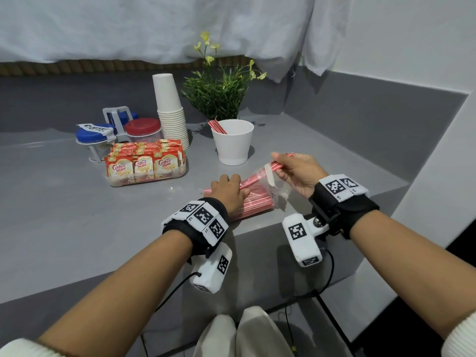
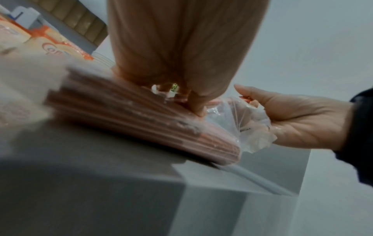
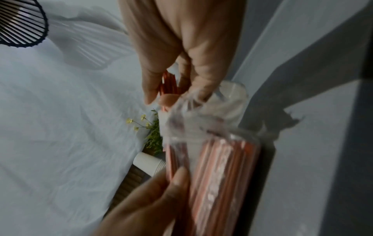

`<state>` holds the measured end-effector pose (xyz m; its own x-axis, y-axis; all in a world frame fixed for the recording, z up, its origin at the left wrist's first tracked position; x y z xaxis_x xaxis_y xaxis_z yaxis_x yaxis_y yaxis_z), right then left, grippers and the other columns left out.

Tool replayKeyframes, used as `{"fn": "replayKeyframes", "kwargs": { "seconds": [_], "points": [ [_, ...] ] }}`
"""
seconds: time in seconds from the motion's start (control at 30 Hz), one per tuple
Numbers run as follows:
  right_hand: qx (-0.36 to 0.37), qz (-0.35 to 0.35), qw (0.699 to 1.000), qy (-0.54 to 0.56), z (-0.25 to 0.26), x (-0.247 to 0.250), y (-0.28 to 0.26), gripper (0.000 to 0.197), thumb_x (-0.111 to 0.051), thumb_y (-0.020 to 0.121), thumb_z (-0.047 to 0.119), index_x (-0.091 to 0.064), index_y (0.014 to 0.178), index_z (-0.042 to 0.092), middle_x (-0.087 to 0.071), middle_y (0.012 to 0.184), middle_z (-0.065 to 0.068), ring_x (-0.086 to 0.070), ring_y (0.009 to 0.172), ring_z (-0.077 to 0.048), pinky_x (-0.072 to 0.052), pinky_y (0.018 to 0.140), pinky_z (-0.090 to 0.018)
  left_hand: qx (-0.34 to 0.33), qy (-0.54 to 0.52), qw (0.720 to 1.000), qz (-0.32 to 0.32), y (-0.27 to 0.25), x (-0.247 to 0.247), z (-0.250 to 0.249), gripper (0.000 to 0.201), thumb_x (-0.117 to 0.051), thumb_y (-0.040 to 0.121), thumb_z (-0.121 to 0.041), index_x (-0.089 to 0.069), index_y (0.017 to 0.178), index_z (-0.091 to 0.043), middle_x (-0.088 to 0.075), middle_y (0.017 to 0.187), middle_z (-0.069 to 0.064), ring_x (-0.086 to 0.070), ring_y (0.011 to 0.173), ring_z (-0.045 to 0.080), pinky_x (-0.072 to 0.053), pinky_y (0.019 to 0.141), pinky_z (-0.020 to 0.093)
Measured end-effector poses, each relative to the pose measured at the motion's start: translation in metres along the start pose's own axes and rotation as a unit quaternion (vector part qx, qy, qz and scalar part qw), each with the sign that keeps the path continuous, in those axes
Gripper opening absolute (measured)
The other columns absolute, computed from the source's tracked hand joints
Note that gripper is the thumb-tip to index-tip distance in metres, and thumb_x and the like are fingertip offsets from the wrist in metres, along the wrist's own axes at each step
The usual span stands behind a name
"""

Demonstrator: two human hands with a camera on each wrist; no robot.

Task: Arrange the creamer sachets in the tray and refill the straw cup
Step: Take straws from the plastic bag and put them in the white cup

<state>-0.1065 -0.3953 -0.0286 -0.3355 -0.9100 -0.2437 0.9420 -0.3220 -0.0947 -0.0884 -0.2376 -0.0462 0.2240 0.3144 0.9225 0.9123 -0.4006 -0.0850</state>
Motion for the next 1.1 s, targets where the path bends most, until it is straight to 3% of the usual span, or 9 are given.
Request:
{"fn": "replayKeyframes", "kwargs": {
  "seconds": [0.2,0.33,0.47,0.6,0.67,0.8,0.87,0.97,1.1],
  "points": [
    [0.002,0.009,0.999,-0.047,-0.021,-0.022,-0.009,0.022,-0.066,0.084,0.025,-0.059,0.082,0.004,-0.063,0.078,-0.017,-0.064,0.072,-0.031,-0.057,0.072,-0.043,0.009,-0.015,1.000,-0.016,0.002,-0.003,0.003,0.037,-0.035,0.098,-0.036,-0.041,0.124,-0.010,-0.044,0.126,0.015,-0.041,0.119,0.032,-0.036,0.100,0.045],
    [0.081,-0.093,0.988,-0.097,-0.011,-0.022,-0.003,0.028,-0.061,0.087,0.024,-0.053,0.062,0.012,-0.057,0.062,-0.006,-0.056,0.056,-0.019,-0.049,0.060,-0.028,-0.023,-0.054,0.998,-0.023,0.002,-0.001,0.007,0.034,-0.039,0.097,-0.034,-0.046,0.117,-0.007,-0.051,0.118,0.015,-0.048,0.107,0.027,-0.040,0.093,0.038],
    [0.121,-0.160,0.973,-0.112,0.005,-0.019,0.004,0.030,-0.063,0.083,0.026,-0.051,0.059,0.015,-0.055,0.061,-0.004,-0.055,0.062,-0.022,-0.047,0.067,-0.035,-0.043,-0.070,0.996,-0.032,0.001,0.002,0.009,0.029,-0.039,0.098,-0.027,-0.049,0.113,-0.004,-0.052,0.115,0.014,-0.045,0.098,0.022,-0.032,0.083,0.028],
    [0.123,-0.103,0.985,-0.057,0.004,-0.030,0.003,0.026,-0.066,0.082,0.022,-0.052,0.062,0.015,-0.049,0.056,-0.001,-0.047,0.052,-0.015,-0.044,0.056,-0.030,-0.040,-0.074,0.996,-0.041,0.002,0.000,0.009,0.030,-0.035,0.099,-0.028,-0.054,0.112,-0.008,-0.052,0.106,0.012,-0.050,0.105,0.027,-0.036,0.089,0.033],
    [0.113,-0.088,0.987,-0.080,-0.008,-0.035,0.003,0.026,-0.068,0.081,0.024,-0.052,0.061,0.017,-0.051,0.057,-0.001,-0.051,0.059,-0.020,-0.048,0.064,-0.036,-0.043,-0.069,0.996,-0.045,0.002,0.000,0.008,0.031,-0.035,0.099,-0.028,-0.056,0.110,-0.007,-0.051,0.101,0.011,-0.051,0.103,0.028,-0.036,0.086,0.032],
    [0.153,-0.118,0.972,-0.134,-0.014,-0.037,0.005,0.030,-0.064,0.084,0.027,-0.051,0.058,0.019,-0.053,0.059,0.002,-0.053,0.059,-0.017,-0.047,0.068,-0.034,-0.050,-0.085,0.994,-0.037,-0.004,0.004,0.010,0.028,-0.046,0.096,-0.023,-0.051,0.119,-0.008,-0.054,0.119,0.013,-0.050,0.108,0.024,-0.033,0.085,0.026],
    [0.185,-0.130,0.961,-0.159,-0.006,-0.034,0.007,0.032,-0.060,0.087,0.029,-0.048,0.059,0.018,-0.051,0.060,0.003,-0.048,0.056,-0.011,-0.042,0.061,-0.025,-0.052,-0.076,0.996,-0.001,-0.007,0.006,0.013,0.036,-0.050,0.093,-0.022,-0.041,0.126,-0.010,-0.053,0.126,0.012,-0.051,0.112,0.025,-0.037,0.089,0.028],
    [0.198,-0.135,0.952,-0.189,0.002,-0.027,0.013,0.034,-0.054,0.090,0.033,-0.046,0.061,0.017,-0.048,0.060,0.001,-0.046,0.055,-0.013,-0.040,0.062,-0.027,-0.049,-0.046,0.994,0.085,-0.013,0.006,0.017,0.048,-0.050,0.094,-0.026,-0.027,0.135,-0.015,-0.050,0.133,0.011,-0.052,0.115,0.026,-0.038,0.093,0.028],
    [0.193,-0.126,0.966,-0.121,0.018,-0.028,0.012,0.042,-0.049,0.093,0.035,-0.046,0.058,0.014,-0.050,0.052,-0.004,-0.049,0.042,-0.014,-0.046,0.052,-0.027,-0.050,-0.031,0.992,0.109,-0.013,0.003,0.020,0.046,-0.046,0.095,-0.031,-0.033,0.136,-0.012,-0.050,0.132,0.010,-0.050,0.117,0.025,-0.034,0.089,0.025]
  ]
}}
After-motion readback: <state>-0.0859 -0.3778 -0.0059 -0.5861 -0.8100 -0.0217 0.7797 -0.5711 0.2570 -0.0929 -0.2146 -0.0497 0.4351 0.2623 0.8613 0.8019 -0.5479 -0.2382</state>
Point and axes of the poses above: each hand's wrist, its own y-axis towards the middle knuckle, its own x-axis out of the back of the hand, z = x × y, the point moved 4 cm from there along y, towards the middle knuckle
